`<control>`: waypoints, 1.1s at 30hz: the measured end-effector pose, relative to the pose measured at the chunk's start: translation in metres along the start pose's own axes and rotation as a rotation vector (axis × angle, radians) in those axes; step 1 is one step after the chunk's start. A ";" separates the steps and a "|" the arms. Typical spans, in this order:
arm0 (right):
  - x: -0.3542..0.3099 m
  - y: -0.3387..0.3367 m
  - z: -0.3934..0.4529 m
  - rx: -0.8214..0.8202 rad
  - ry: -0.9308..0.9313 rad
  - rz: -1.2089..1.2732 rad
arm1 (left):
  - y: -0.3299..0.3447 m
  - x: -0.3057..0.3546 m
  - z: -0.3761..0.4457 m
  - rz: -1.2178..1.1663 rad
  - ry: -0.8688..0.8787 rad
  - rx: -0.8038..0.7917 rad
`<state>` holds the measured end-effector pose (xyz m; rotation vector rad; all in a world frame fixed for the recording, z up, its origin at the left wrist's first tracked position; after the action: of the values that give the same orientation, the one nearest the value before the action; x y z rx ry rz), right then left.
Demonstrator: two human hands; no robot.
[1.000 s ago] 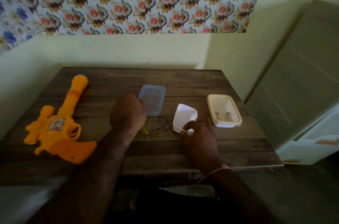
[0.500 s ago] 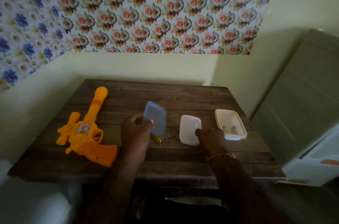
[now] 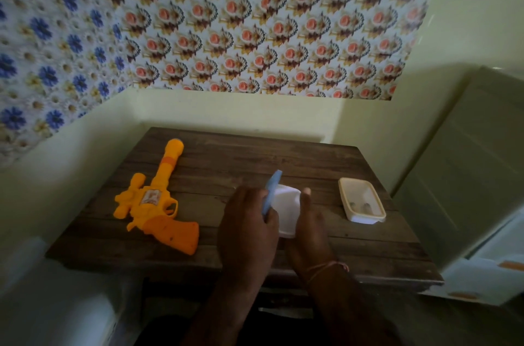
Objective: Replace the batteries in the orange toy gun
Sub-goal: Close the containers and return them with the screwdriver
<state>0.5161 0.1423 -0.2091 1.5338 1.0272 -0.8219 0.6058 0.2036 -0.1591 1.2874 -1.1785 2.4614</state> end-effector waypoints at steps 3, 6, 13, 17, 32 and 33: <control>0.001 -0.001 -0.003 0.013 0.060 0.097 | 0.005 0.003 -0.011 0.124 0.116 -0.040; 0.000 0.000 -0.008 -0.006 0.125 0.181 | 0.005 0.005 -0.018 0.236 0.228 -0.012; 0.000 -0.003 -0.012 -0.150 0.142 0.285 | 0.015 -0.004 -0.027 0.268 0.207 -0.081; 0.003 -0.004 -0.013 -0.208 0.167 0.280 | 0.019 -0.010 -0.030 0.227 0.223 -0.168; -0.005 -0.003 -0.011 -0.333 -0.093 -0.104 | 0.011 -0.038 -0.015 -0.346 -0.418 -0.371; -0.004 -0.002 -0.013 -0.349 -0.117 -0.156 | 0.010 -0.038 -0.012 -0.311 -0.461 -0.399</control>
<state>0.5130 0.1542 -0.2038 1.1093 1.1459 -0.7817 0.6173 0.2132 -0.1970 1.7891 -1.3454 1.6554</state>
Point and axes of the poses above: each hand's wrist, its own z-axis towards the middle knuckle, its own y-axis out of the palm, x = y × z, the point moved 4 cm from there along z, towards the middle knuckle, and after that the axes turned 14 degrees about -y, right-handed, at the moved point
